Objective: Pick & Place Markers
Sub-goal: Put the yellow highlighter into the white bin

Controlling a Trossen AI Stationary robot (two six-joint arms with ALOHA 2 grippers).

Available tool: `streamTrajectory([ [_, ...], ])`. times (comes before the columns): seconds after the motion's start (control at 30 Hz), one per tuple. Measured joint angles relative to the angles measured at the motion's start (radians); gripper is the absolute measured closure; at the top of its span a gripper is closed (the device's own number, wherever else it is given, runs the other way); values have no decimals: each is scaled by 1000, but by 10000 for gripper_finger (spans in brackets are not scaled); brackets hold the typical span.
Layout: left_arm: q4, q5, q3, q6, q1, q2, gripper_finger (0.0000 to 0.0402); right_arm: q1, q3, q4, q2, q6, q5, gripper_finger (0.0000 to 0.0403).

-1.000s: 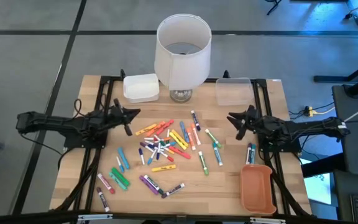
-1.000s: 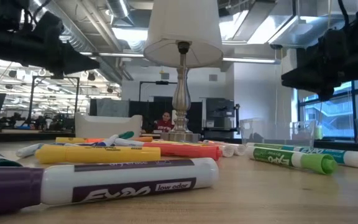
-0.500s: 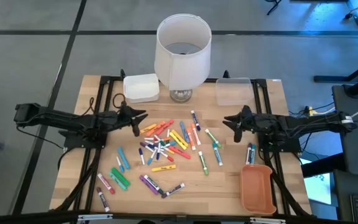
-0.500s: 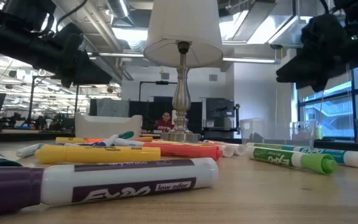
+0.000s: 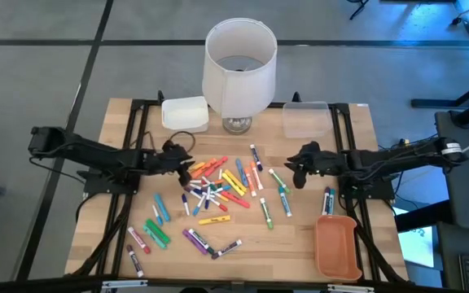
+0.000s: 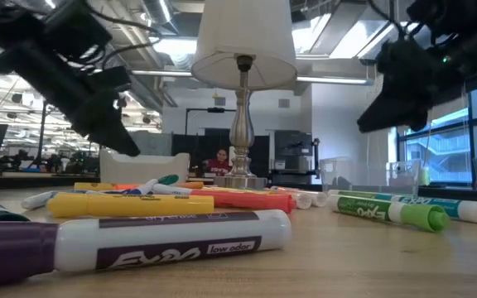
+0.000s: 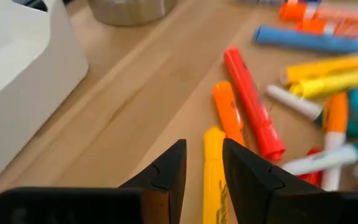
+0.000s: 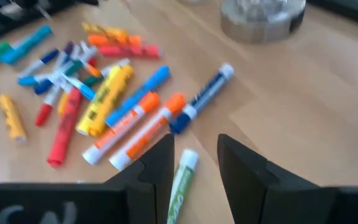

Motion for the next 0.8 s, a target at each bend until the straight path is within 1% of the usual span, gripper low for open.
streamTrajectory([
  [0.17, -104, 24, 90, 17, -2, 83, 292, 0, 0, -4, 96, 45, 0, 280],
  [0.27, -120, 46, 97, -2, -2, 131, 277, 0, 0, 3, 145, 46, 11, 280],
  [0.4, -137, 20, 97, -20, -1, 196, 252, 0, 0, 38, 198, 11, 84, 280],
  [0.5, -135, 42, 97, -21, 1, 233, 240, 0, 0, 69, 222, -21, 105, 280],
  [0.63, -159, 49, 97, -53, 1, 275, 240, 0, 0, 89, 232, -51, 106, 280],
  [0.8, -170, 73, 101, -82, 11, 310, 261, 0, 0, 144, 231, -102, 106, 280],
])
